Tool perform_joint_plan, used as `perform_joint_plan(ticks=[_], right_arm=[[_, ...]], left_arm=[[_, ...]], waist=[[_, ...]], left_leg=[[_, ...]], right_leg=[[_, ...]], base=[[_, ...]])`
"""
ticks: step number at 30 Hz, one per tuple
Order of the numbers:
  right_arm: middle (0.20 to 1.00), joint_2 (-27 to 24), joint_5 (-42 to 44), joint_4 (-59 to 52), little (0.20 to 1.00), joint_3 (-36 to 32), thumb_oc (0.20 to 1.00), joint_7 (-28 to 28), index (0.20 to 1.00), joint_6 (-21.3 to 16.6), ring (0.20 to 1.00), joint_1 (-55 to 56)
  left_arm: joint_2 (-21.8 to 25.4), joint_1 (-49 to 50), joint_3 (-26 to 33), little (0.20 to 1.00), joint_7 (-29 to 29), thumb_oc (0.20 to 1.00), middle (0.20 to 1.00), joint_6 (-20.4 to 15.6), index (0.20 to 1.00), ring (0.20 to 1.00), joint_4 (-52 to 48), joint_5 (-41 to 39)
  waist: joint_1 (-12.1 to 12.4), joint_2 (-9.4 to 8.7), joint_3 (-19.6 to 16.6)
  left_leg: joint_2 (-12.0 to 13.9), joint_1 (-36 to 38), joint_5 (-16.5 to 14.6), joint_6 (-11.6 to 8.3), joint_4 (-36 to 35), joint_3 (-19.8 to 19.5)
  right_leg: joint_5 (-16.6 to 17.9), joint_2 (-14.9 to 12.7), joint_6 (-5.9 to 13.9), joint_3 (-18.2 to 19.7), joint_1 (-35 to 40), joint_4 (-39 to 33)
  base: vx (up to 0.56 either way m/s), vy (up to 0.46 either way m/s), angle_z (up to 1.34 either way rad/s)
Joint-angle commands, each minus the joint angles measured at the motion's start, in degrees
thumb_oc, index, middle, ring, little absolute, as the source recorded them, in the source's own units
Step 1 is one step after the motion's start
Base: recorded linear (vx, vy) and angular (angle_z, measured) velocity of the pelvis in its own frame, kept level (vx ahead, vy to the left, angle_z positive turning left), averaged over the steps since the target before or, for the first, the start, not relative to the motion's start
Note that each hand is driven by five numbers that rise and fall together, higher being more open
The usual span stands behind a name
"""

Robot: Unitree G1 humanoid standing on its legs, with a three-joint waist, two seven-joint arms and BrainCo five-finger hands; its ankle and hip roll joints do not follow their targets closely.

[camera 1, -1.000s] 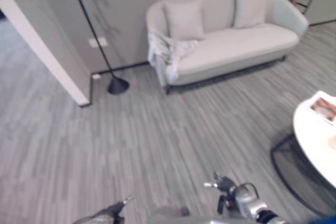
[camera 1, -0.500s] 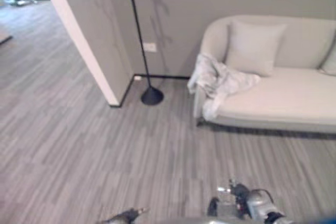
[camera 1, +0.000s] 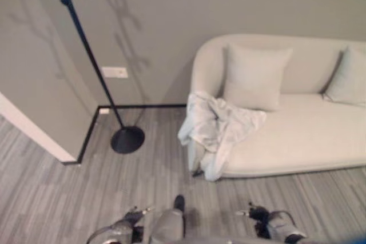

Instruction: Hang the clothes on the sofa on the clothes rack.

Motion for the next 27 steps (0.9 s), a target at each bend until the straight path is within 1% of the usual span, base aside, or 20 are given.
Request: perform_joint_plan(ticks=[1,3,4,6,8,10,12,14,15,16,17,18,19,20,21,22,23,24,25,27], right_arm=[[1.000,-3.2,-0.9,-7.0,1.000,-1.2,1.000,-1.2,1.000,-1.9,1.000,-0.5],[1.000,-3.6,-1.9,-8.6,1.000,-1.4,1.000,-2.2,1.000,-2.2,1.000,-0.4],[1.000,-5.1,-5.7,-12.5,1.000,-1.7,1.000,-5.3,1.000,-2.2,1.000,-0.6],[1.000,-7.4,-9.7,-17.0,1.000,-3.2,1.000,-8.5,1.000,-2.2,1.000,-0.6],[1.000,-9.6,-11.4,-16.8,1.000,-4.9,1.000,-10.2,1.000,-1.6,1.000,-1.4],[1.000,-13.0,-13.4,-16.9,1.000,-5.8,1.000,-10.5,1.000,-1.1,1.000,-3.7],[1.000,-13.8,-14.9,-16.8,1.000,-6.4,1.000,-11.6,1.000,-0.9,1.000,-4.2],[1.000,-14.3,-17.7,-14.4,1.000,-6.4,1.000,-13.0,1.000,-0.5,1.000,-6.4],[1.000,-14.3,-17.7,-14.3,1.000,-6.4,1.000,-13.0,1.000,-0.5,1.000,-6.5],[1.000,-14.5,-17.1,-12.7,1.000,-5.9,1.000,-12.7,1.000,-1.1,1.000,-8.2],[1.000,-14.9,-16.9,-12.4,1.000,-6.3,1.000,-13.0,1.000,-1.0,1.000,-9.2],[1.000,-15.1,-16.8,-12.5,1.000,-6.7,1.000,-13.6,1.000,-1.1,1.000,-9.9],[1.000,-15.4,-16.8,-13.0,1.000,-7.0,1.000,-14.4,1.000,-1.3,1.000,-10.8],[1.000,-15.4,-16.8,-13.0,1.000,-7.0,1.000,-14.4,1.000,-1.3,1.000,-10.8],[1.000,-16.4,-17.9,-14.3,1.000,-8.0,1.000,-16.0,1.000,-2.0,1.000,-11.2],[1.000,-16.5,-17.9,-14.4,1.000,-8.0,1.000,-16.0,1.000,-2.0,1.000,-11.2],[1.000,-17.0,-18.2,-14.9,1.000,-8.5,1.000,-17.0,1.000,-2.4,1.000,-11.1],[1.000,-17.7,-18.2,-15.8,1.000,-9.0,1.000,-17.2,1.000,-2.5,1.000,-10.6],[1.000,-18.3,-17.7,-16.8,1.000,-9.5,1.000,-17.5,1.000,-2.6,1.000,-10.2],[1.000,-19.5,-16.9,-18.1,1.000,-10.6,1.000,-18.7,1.000,-3.0,1.000,-10.1]], left_arm=[[-0.2,3.5,-1.4,1.000,0.6,1.000,1.000,-0.3,1.000,1.000,-2.1,-2.5],[-0.1,3.8,-1.1,1.000,0.9,1.000,1.000,-0.6,1.000,1.000,-3.2,-2.7],[0.0,3.8,-1.9,1.000,1.8,1.000,1.000,-1.1,1.000,1.000,-5.5,-2.5],[0.4,4.1,-3.0,1.000,3.2,1.000,1.000,-1.7,1.000,1.000,-9.2,-1.1],[0.6,4.4,-3.5,1.000,3.1,1.000,1.000,-2.0,1.000,1.000,-11.7,-1.5],[1.1,4.7,-3.1,1.000,2.6,1.000,1.000,-2.1,1.000,1.000,-12.2,-2.2],[1.0,4.8,-2.5,1.000,2.5,1.000,1.000,-2.0,1.000,1.000,-11.5,-2.3],[1.5,4.5,-1.0,1.000,2.6,1.000,1.000,-1.7,1.000,1.000,-8.8,-2.8],[1.4,4.5,-1.0,1.000,2.6,1.000,1.000,-1.7,1.000,1.000,-8.7,-2.8],[1.7,4.3,0.5,1.000,2.7,1.000,1.000,-1.4,1.000,1.000,-5.8,-2.8],[1.8,4.6,0.9,1.000,2.6,1.000,1.000,-1.1,1.000,1.000,-4.8,-2.5],[1.9,4.9,1.2,1.000,2.7,1.000,1.000,-1.0,1.000,1.000,-4.0,-2.4],[1.9,5.2,1.5,1.000,2.7,1.000,1.000,-0.9,1.000,1.000,-3.4,-2.7],[1.9,5.2,1.5,1.000,2.7,1.000,1.000,-0.9,1.000,1.000,-3.4,-2.7],[2.2,5.4,0.8,1.000,3.1,1.000,1.000,-1.0,1.000,1.000,-3.1,-1.2],[2.2,5.5,0.8,1.000,3.1,1.000,1.000,-1.0,1.000,1.000,-3.2,-1.2],[2.1,5.3,0.4,1.000,3.2,1.000,1.000,-1.3,1.000,1.000,-3.5,-1.1],[2.1,5.0,-0.2,1.000,3.4,1.000,1.000,-1.6,1.000,1.000,-4.0,-1.0],[2.2,4.9,-0.7,1.000,3.5,1.000,1.000,-1.9,1.000,1.000,-4.8,-0.8],[2.1,4.0,-1.8,1.000,4.1,1.000,1.000,-2.6,1.000,1.000,-6.6,-0.5]], waist=[[4.2,2.20,-1.3],[4.3,1.89,-1.7],[4.4,1.93,-1.6],[4.1,2.09,-1.3],[3.9,2.22,-1.3],[4.4,1.92,-1.2],[4.5,1.57,-1.3],[5.3,0.89,-1.4],[5.3,0.91,-1.5],[5.4,0.26,-1.1],[4.7,0.41,-0.5],[4.0,0.91,0.2],[3.0,2.05,0.7],[3.0,2.06,0.7],[1.2,4.44,1.4],[1.2,4.34,1.5],[0.6,4.66,1.8],[-0.3,4.79,2.0],[-0.7,4.46,2.3],[-1.3,4.11,2.9]], left_leg=[[4.4,-2.4,6.6,-5.94,-4.6,1.2],[4.2,-2.5,5.8,-5.64,-3.9,1.7],[3.8,-3.7,5.3,-5.52,-2.7,2.0],[3.3,-5.3,4.8,-5.28,-2.3,1.6],[2.6,-7.7,4.5,-5.20,-1.3,0.8],[1.8,-10.9,3.2,-4.87,1.0,0.1],[1.4,-11.6,2.1,-4.52,2.3,0.0],[0.9,-9.9,0.3,-2.94,1.5,0.0],[0.9,-10.0,0.5,-2.93,1.2,0.1],[0.2,-5.5,-1.3,-1.39,-1.2,0.5],[-0.2,-2.7,-1.9,-0.48,-2.6,0.4],[-0.6,-0.1,-2.2,0.36,-3.9,0.2],[-0.4,2.3,-2.0,1.07,-5.7,0.2],[-0.4,2.3,-2.0,1.07,-5.8,0.2],[0.0,9.3,-2.0,1.54,-10.4,0.3],[-0.2,9.6,-1.9,1.56,-10.7,0.2],[-0.6,11.7,-2.0,1.34,-11.9,-0.4],[-0.7,13.3,-2.1,0.73,-12.8,-1.9],[-1.2,14.3,-2.6,0.33,-12.6,-2.8],[-1.0,15.3,-4.2,-1.01,-11.8,-4.7]], right_leg=[[1.4,-0.8,-0.03,0.1,-4.0,2.9],[1.6,-1.4,0.32,0.0,-4.3,2.6],[1.8,-2.1,0.34,0.1,-5.2,2.3],[1.9,-2.1,0.35,0.1,-6.0,1.1],[2.3,-2.1,0.42,-0.4,-6.8,-0.3],[2.9,-2.0,0.88,-0.7,-7.3,-2.5],[2.6,-2.2,1.20,-0.5,-7.0,-2.6],[2.0,-2.9,1.36,-0.4,-8.2,2.3],[2.0,-2.8,1.34,-0.4,-8.4,2.3],[4.6,-3.8,3.20,-0.8,-11.3,12.9],[8.2,-4.7,4.65,-0.7,-13.7,19.4],[11.9,-5.3,6.01,-0.4,-15.9,25.6],[15.0,-5.4,6.51,-0.1,-18.6,31.9],[15.1,-5.4,6.50,-0.1,-18.7,31.8],[17.2,-7.3,7.23,-3.4,-23.3,40.6],[17.0,-7.5,7.27,-3.5,-23.2,40.8],[15.1,-8.0,6.38,-4.1,-24.9,40.7],[13.8,-7.5,5.28,-4.4,-26.3,36.8],[13.0,-7.8,4.97,-3.9,-26.4,32.4],[13.6,-10.1,4.49,-2.9,-26.5,19.0]], base=[[0.32,0.074,-0.26],[0.16,0.059,-0.17],[0.05,0.053,-0.05],[0.03,0.028,-0.02],[-0.03,0.003,0.07],[0.00,0.020,0.12],[0.07,0.076,0.17],[0.12,0.115,0.28],[0.19,0.130,0.05],[0.20,0.153,-0.04],[0.28,0.201,-0.14],[0.20,0.181,0.04],[0.13,0.116,0.12],[0.36,0.195,0.44],[0.30,0.127,0.41],[0.42,0.140,0.42],[0.27,-0.026,0.43],[0.37,-0.073,0.47],[0.36,-0.167,0.57],[0.25,-0.185,0.54]])
